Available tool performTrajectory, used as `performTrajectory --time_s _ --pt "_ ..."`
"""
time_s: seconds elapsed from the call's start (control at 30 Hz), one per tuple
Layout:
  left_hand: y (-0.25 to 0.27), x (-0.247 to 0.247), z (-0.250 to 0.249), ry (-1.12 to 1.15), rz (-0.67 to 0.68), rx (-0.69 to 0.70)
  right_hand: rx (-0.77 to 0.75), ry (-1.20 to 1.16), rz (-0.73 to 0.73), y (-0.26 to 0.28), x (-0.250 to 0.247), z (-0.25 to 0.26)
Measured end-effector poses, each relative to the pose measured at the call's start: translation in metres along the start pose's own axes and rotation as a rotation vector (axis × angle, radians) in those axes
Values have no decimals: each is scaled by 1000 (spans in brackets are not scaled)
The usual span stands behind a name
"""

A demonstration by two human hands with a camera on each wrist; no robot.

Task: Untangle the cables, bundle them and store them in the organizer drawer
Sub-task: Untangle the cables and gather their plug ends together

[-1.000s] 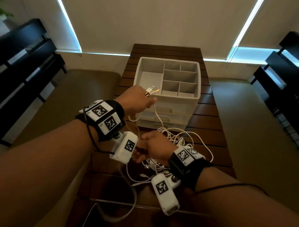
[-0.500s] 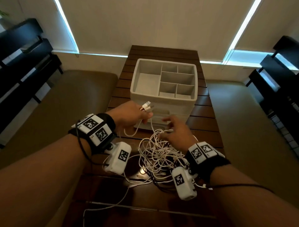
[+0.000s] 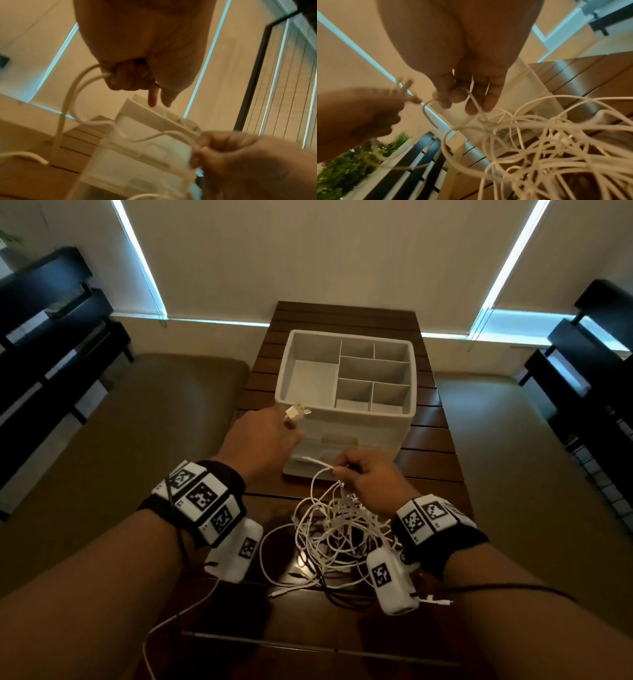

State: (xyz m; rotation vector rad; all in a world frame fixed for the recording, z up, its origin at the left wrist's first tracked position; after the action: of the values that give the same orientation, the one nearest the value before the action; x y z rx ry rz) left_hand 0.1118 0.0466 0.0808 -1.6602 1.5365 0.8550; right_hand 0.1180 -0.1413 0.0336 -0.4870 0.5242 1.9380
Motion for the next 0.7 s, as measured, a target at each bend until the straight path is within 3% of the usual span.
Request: performTrajectory --time_s 0.07,0.13,0.2,0.27,0.33,0.53,0.7 --pt "2 9 -15 332 87 -38 10 -30 31 -1 2 0" --pt "5 19 -23 748 258 -201 5 -64 5 -3 4 0" --pt "7 25 -27 1047 333 -304 -36 86 -167 -1 -1 1" --pt "3 26 -27 1175 301 -340 -120 71 -342 8 -6 8" --pt "0 26 -29 1243 275 -355 -152 -66 -219 15 3 20" --pt "0 24 -33 1389 238 -428 -93 -75 23 2 46 16" --pt "-15 -2 -36 1210 121 -299 70 -108 445 25 73 9"
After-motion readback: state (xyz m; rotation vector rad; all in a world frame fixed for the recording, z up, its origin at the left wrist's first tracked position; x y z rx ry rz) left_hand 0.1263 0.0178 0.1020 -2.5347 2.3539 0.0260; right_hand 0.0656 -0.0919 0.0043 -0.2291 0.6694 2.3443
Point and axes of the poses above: each hand's wrist, its own y-axis away from the middle knuckle, its own x-axis out of the palm, z = x × y, the point moved 3 cm from there along -y, towards the middle knuckle, and after that the axes turned 4 degrees about y, right-handed, at the moved point
